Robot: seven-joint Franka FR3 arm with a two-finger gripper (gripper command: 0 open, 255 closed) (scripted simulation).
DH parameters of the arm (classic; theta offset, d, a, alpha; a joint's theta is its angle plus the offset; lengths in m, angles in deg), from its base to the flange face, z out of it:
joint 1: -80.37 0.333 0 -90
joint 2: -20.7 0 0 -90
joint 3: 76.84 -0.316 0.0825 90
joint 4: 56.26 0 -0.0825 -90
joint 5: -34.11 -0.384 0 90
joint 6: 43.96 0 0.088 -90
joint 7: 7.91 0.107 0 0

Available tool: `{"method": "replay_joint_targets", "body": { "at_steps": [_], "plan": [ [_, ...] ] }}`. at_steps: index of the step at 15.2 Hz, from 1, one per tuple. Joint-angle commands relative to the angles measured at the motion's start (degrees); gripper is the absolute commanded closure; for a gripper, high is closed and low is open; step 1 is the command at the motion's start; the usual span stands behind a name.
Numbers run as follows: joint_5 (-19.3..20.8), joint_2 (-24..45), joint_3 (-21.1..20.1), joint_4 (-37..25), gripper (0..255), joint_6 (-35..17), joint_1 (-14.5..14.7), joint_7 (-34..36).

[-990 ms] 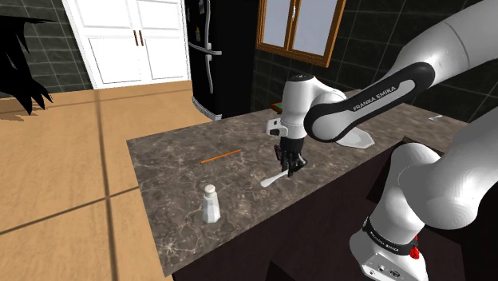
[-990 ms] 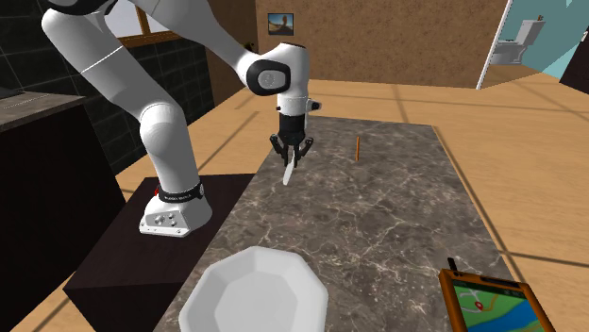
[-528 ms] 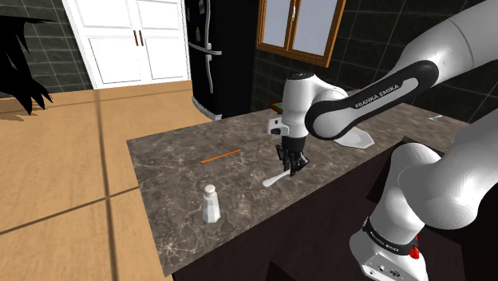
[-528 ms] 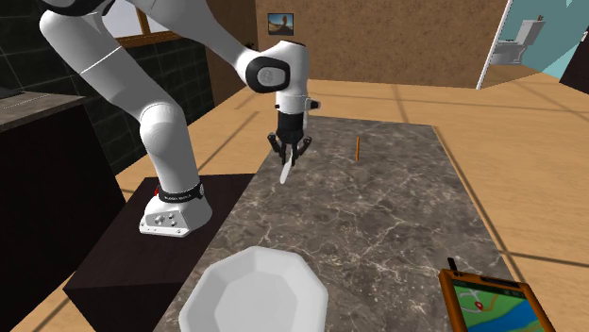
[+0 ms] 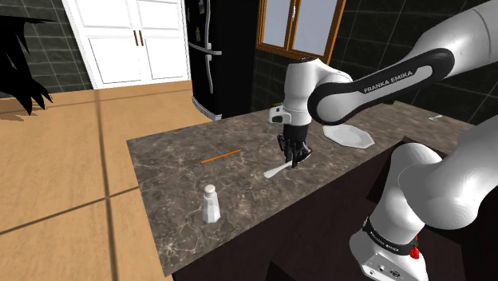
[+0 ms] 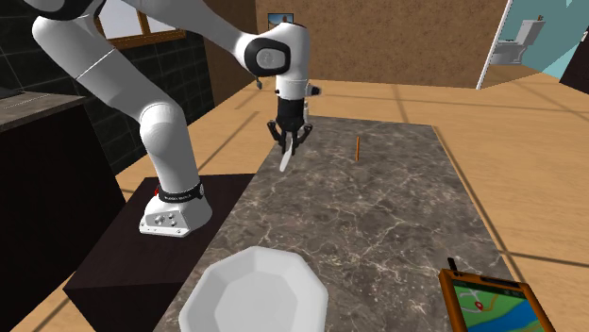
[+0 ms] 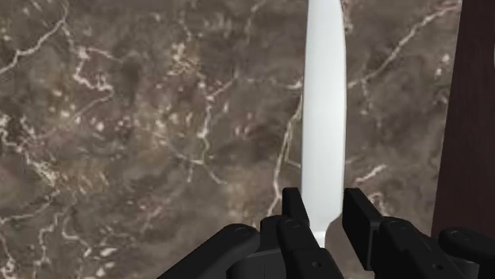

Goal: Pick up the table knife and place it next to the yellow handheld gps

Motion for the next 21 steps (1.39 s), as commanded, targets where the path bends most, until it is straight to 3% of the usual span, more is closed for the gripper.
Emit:
{"method": "replay_joint_targets", "body": {
  "at_steps": [1,9,15,21],
  "plan": [
    [-0.19,-1.15,-0.29,-0.74,255,1.93,0.05,0.01],
    [-0.82,-3.57,-0.98,-4.71,255,8.31,0.21,-0.35],
    [1.65,5.42,5.64,-12.08,255,5.72,-2.28,-8.22],
    [0.96,15.66,11.76,-21.48,255,3.95,-3.48,-16.55]
  ]
}}
